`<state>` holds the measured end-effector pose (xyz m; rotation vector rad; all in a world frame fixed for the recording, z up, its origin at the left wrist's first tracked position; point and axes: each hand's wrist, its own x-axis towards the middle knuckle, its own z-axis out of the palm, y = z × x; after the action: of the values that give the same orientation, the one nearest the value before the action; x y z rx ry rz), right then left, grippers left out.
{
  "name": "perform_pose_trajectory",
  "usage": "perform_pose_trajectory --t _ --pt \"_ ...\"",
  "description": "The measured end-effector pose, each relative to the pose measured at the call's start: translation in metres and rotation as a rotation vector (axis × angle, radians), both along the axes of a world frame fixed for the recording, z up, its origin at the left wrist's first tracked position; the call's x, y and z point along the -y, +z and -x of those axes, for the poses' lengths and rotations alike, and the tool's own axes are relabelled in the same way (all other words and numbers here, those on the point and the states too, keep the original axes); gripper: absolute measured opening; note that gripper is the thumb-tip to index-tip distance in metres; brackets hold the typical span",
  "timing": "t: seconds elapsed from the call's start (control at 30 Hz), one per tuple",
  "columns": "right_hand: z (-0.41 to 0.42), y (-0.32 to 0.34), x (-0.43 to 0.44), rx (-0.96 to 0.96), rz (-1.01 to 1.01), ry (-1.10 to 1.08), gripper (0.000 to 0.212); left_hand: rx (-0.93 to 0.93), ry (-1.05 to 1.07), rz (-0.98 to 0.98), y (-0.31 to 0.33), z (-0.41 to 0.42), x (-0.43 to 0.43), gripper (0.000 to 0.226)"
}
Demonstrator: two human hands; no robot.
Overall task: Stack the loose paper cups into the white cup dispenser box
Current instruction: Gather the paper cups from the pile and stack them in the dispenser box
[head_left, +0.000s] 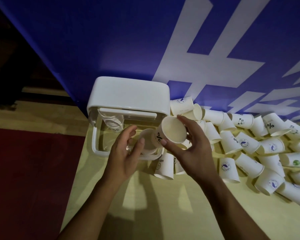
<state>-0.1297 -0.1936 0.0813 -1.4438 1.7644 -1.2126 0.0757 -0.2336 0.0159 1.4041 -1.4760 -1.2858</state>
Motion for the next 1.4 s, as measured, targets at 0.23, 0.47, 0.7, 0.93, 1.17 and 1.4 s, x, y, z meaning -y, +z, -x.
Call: perform_pose_trajectory --t 0.23,0.47,0.7,0.93,1.17,1.4 --pt "-0.029 -0.019 0.012 -0.081 0.060 0.120 0.073 -0.102 0.010 0.015 0.018 0.004 0.003 0.059" --pt "-0.035 -0.047 0.013 -0.150 0.041 0.163 0.070 0.008 -0.026 0.018 0.009 0.009 0.004 0.047" --pt "-0.036 -0.063 0.015 -0.173 -0.037 0.167 0.071 0.088 -0.044 -0.010 -0.005 0.010 0.010 0.036" --pt "-0.034 -0.071 0.017 -0.163 -0.076 0.158 0.070 0.121 -0.052 -0.037 -0.011 0.011 0.013 0.037" --pt "-0.034 -0.068 0.016 -0.128 -0.116 0.165 0.077 0.136 -0.054 -0.039 -0.012 0.010 0.014 0.037" --pt "0.019 -0.038 -0.027 -0.186 -0.145 0.051 0.062 0.171 0.010 0.187 0.037 0.015 -0.021 0.040"
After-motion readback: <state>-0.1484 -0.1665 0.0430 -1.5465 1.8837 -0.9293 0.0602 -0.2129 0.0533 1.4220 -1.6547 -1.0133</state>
